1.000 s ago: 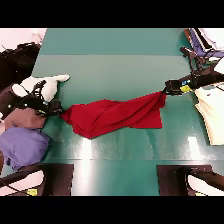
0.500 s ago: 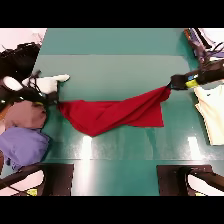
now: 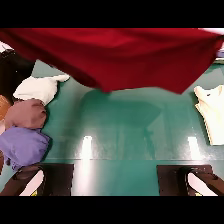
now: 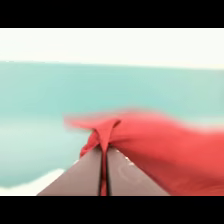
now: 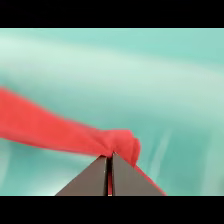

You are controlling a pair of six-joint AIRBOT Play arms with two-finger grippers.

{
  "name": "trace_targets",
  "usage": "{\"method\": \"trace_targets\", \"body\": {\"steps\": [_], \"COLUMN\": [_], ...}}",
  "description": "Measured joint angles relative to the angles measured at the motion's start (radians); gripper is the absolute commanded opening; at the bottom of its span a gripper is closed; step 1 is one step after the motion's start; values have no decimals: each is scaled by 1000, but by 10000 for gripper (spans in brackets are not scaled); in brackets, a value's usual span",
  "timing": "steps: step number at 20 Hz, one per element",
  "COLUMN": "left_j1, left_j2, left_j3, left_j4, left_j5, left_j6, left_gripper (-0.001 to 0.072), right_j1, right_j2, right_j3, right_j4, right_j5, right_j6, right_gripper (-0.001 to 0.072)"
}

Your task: Fold the shirts.

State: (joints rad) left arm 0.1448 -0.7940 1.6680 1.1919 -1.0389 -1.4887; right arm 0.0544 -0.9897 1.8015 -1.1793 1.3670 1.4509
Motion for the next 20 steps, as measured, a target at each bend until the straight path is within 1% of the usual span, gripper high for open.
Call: {"method": "trace_targets", "body": {"steps": [3,6,8,10,12,15,18,20], "left_j1": [0,0,0,0,0,-1,-8,-30], "left_j2": [46,60,43,0,-78,-255,-471,-624], "left_j3": [147,242,270,286,293,299,299,301], "left_j4": [0,0,1,1,1,-6,-23,-25], "left_j5": [2,35,52,44,5,-97,-184,-207], "left_j6": [-15,-25,-27,-29,-29,-30,-31,-28], "left_gripper": [24,24,24,24,24,24,24,24], "right_j1": [-49,-88,-101,-108,-111,-103,-75,-59], "right_j2": [42,50,47,44,35,-4,-97,-177], "right_j3": [103,187,208,179,107,-47,-205,-287], "right_j4": [1,6,5,5,4,1,-3,-4], "right_j5": [13,57,89,109,120,127,119,85], "right_j6": [-3,-4,-3,15,37,58,68,70], "right_gripper": [19,18,18,18,18,18,18,18]}}
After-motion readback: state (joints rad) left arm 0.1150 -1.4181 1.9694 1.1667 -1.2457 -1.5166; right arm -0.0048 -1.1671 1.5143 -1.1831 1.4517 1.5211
